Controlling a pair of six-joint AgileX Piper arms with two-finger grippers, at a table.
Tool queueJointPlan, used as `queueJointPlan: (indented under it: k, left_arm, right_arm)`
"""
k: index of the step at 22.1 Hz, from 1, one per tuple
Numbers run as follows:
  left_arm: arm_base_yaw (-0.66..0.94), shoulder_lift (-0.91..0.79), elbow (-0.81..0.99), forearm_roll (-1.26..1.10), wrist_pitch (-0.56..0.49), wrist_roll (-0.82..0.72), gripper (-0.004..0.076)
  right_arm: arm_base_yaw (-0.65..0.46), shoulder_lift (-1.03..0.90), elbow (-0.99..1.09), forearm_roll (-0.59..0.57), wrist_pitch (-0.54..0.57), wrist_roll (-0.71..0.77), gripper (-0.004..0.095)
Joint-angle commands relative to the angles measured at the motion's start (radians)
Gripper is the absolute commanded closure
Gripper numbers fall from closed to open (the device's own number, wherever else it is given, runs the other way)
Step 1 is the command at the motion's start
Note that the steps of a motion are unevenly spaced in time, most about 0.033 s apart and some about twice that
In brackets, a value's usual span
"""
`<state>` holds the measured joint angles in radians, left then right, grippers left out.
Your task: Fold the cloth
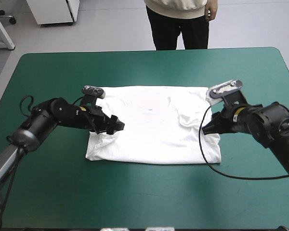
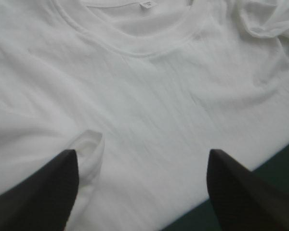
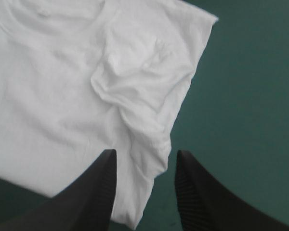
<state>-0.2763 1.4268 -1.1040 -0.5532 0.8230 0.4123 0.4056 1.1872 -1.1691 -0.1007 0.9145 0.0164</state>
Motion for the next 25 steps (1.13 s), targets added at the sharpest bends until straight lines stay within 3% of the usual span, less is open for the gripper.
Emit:
queueJointPlan:
  k: [1, 6, 10, 13, 18, 23, 25]
  left_arm:
    - [0.000, -0.140, 0.057, 0.112, -0.006, -0.109, 0.0229]
    - [0.000, -0.296, 0.233, 0.263, -0.008, -0.267, 0.0231]
    - [0.000, -0.366, 0.348, 0.361, -0.094, -0.456, 0.0231]
    - [0.000, -0.331, 0.361, 0.466, -0.104, -0.562, 0.0231]
    - [0.000, -0.179, 0.361, 0.467, -0.206, -0.561, 0.0231]
    - [0.000, -0.028, 0.361, 0.499, -0.164, -0.553, 0.0237]
    - [0.000, -0.003, 0.361, 0.499, -0.130, -0.542, 0.0288]
  right_arm:
    - [-0.007, -0.094, 0.125, -0.024, -0.087, 0.023, 0.0521]
    - [-0.007, -0.207, 0.299, 0.017, -0.094, 0.055, 0.0521]
    - [-0.007, -0.276, 0.372, 0.033, -0.098, 0.077, 0.0527]
    - [-0.007, -0.280, 0.377, 0.033, -0.101, 0.077, 0.0534]
    - [-0.007, -0.280, 0.377, 0.040, -0.102, 0.070, 0.0534]
    - [-0.007, -0.280, 0.377, 0.048, -0.102, 0.070, 0.0534]
    - [-0.007, -0.280, 0.377, 0.047, -0.102, 0.070, 0.0536]
